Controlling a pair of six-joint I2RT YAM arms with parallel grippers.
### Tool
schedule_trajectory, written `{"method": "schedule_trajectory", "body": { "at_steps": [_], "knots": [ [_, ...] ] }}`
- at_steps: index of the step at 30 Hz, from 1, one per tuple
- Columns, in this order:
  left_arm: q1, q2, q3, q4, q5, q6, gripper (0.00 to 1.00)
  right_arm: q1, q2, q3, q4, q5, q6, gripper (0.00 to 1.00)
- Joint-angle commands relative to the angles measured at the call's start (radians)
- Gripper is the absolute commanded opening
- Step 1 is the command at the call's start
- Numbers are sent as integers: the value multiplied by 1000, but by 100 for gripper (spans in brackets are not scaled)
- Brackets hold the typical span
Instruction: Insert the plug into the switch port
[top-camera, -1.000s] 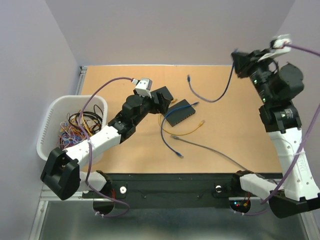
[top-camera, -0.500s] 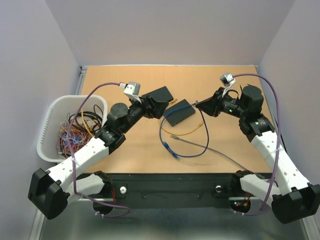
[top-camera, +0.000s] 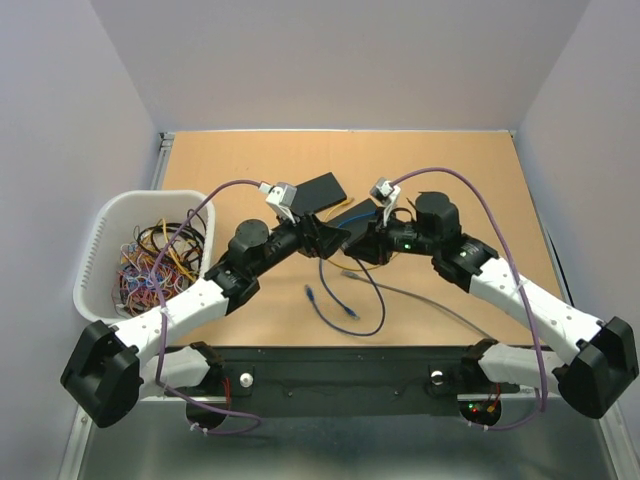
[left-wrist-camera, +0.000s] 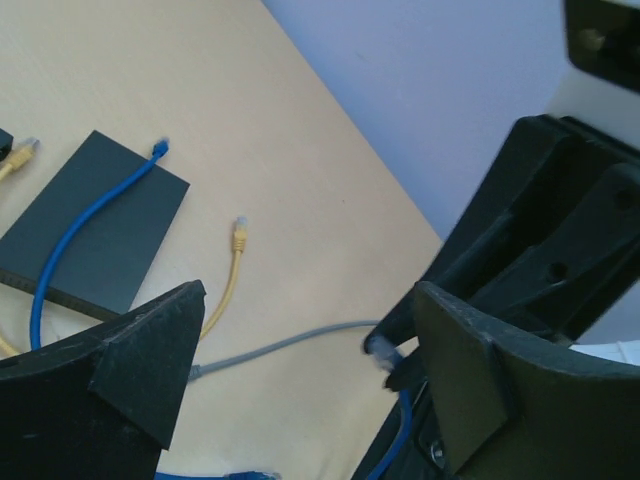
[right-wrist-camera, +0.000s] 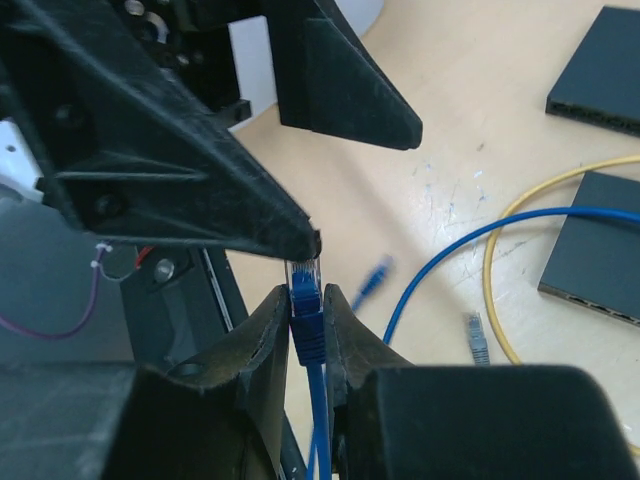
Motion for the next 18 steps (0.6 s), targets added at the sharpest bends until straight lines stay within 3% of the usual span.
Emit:
{"method": "schedule_trajectory", "body": {
  "at_steps": [1,6,12,18],
  "knots": [
    [-16,-32,-7,72,13,-21,92,59,34,32,54,128,-34,0],
    [-22,-38,-27,47,0,-26,84,72,40,46,59,166,-36,1],
    [-31,-35,-36,31,-5,-27,65,85,9,31,126,200,-19,1],
    [-53,-28,-36,31,-20,-26,57,88,-20,10,156,211,-6,0]
  ]
}}
